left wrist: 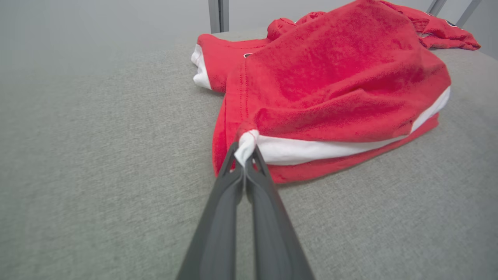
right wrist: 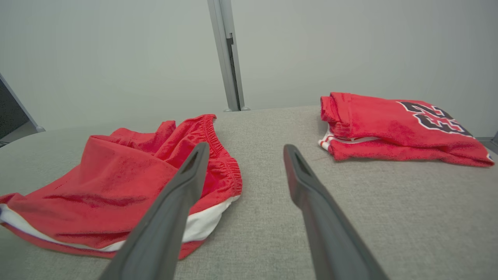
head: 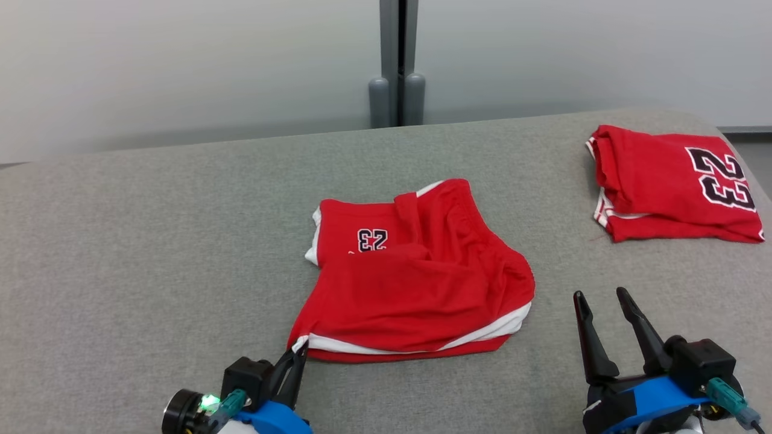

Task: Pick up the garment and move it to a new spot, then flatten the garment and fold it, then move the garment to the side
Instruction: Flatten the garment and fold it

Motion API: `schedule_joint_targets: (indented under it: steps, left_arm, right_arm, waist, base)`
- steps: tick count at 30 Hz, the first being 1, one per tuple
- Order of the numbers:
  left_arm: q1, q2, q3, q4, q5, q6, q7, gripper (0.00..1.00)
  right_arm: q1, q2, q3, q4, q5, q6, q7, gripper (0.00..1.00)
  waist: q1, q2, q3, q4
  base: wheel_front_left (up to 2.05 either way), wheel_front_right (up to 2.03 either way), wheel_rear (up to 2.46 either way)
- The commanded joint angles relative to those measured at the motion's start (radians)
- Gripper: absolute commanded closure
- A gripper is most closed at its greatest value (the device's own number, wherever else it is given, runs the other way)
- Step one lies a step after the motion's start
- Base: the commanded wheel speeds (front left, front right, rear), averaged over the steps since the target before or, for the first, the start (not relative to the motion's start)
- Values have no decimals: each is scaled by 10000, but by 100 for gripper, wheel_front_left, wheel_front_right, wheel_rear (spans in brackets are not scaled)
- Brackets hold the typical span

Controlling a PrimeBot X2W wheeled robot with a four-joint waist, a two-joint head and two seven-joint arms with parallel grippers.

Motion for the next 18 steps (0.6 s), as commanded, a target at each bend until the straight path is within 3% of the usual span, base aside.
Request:
schedule_joint_targets:
  steps: [1, 8, 15, 16, 18]
  left_arm:
    - [156, 90, 86, -83, -43, 108, -59, 100]
    - [1121, 532, 844, -793, -561, 730, -193, 100]
    - [1840, 709, 1202, -1453, -848, 1144, -202, 100]
    - [1864, 660, 1233, -1525, -859, 1173, -326, 6]
    - [1873, 526, 1278, -1606, -956, 1189, -555, 0]
  right_arm:
    - [132, -60, -41, 71, -15, 2, -39, 0]
    - [287, -104, -281, 470, -145, 2, 16, 0]
    - [237, -89, -249, 701, -153, 2, 50, 0]
    - [230, -83, -229, 722, -158, 2, 47, 0]
    - [215, -71, -200, 763, -152, 2, 43, 0]
  waist:
    - [0, 0, 4, 133]
    - [0, 0, -151, 738]
    - [0, 0, -116, 902]
    - [0, 0, -124, 903]
    - [0, 0, -138, 902]
  base:
    - [0, 0, 0]
    - [0, 0, 0]
    - [0, 0, 0]
    - [0, 0, 0]
    - [0, 0, 0]
